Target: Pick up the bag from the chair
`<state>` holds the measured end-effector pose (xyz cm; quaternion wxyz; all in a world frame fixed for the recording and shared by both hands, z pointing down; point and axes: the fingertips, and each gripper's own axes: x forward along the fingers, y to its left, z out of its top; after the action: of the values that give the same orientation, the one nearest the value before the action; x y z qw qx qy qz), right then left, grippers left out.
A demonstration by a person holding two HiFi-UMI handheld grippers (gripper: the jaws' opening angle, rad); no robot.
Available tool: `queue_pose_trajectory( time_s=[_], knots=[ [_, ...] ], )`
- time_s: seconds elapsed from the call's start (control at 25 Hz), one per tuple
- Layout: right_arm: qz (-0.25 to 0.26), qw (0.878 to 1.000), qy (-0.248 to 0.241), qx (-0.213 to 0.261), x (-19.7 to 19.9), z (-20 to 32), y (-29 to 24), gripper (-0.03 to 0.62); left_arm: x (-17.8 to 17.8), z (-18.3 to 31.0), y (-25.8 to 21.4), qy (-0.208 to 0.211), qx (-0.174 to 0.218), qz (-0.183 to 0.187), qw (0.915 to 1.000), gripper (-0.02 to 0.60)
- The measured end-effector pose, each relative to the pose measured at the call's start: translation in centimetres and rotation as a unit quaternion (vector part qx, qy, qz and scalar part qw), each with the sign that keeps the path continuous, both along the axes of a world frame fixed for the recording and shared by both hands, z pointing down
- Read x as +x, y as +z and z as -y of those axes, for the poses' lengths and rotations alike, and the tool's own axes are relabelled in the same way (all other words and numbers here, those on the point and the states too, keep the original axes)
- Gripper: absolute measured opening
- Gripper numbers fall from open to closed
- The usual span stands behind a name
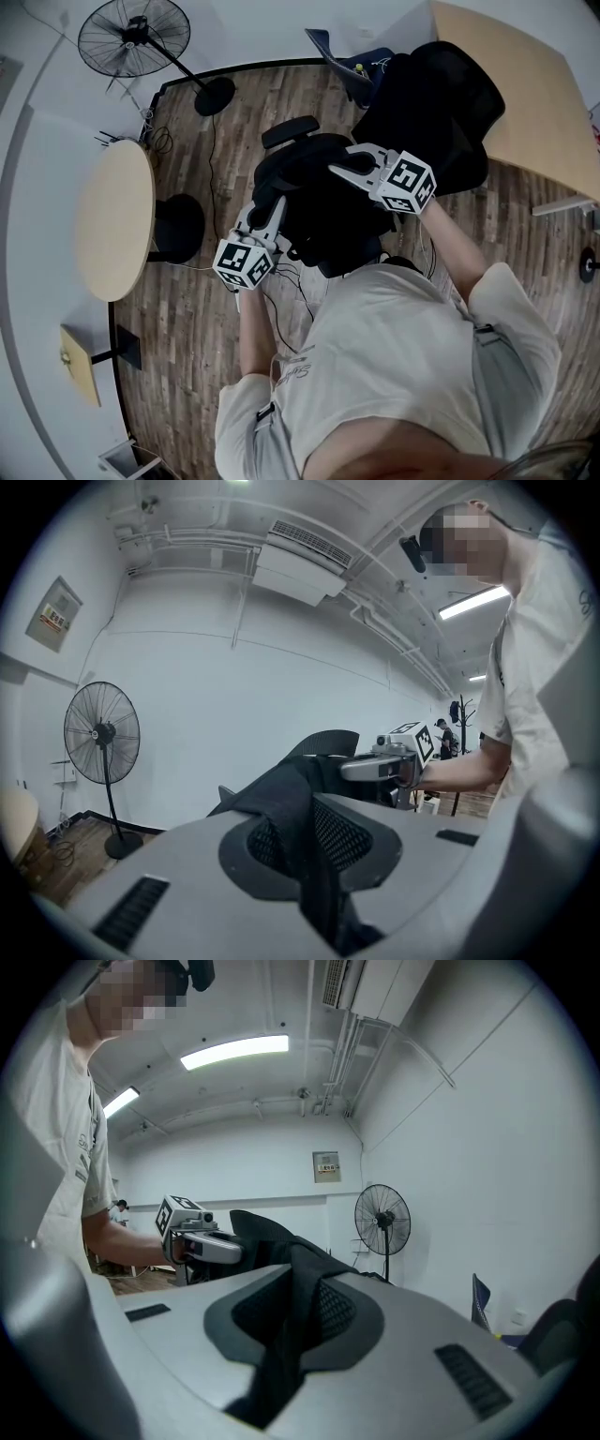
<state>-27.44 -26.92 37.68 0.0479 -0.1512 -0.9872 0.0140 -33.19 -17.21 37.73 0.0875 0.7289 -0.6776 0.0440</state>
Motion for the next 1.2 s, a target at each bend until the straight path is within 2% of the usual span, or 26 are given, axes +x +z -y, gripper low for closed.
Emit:
queue_pose_trajectory(
  time_s=[0.24,0.44,1.2],
  knots=[
    [0.001,1.0,-0.007,-0.015,-0.9,0.9,0.5,0.029,-0.6,0.7,0.5,0.0,-0.003,0.007,1.0,0.049],
    [-0.007,0.999,-0.017,-0.027,-1.6,1.2,1.1,0.028,-1.4,1.0,1.1,-0.007,-0.004,-0.003,1.0,0.049],
    [-0.014,1.0,-0.018,-0.018,-1.1,1.2,1.9,0.028,-0.8,1.1,1.8,-0.007,-0.011,-0.016,0.9998,0.049]
  ],
)
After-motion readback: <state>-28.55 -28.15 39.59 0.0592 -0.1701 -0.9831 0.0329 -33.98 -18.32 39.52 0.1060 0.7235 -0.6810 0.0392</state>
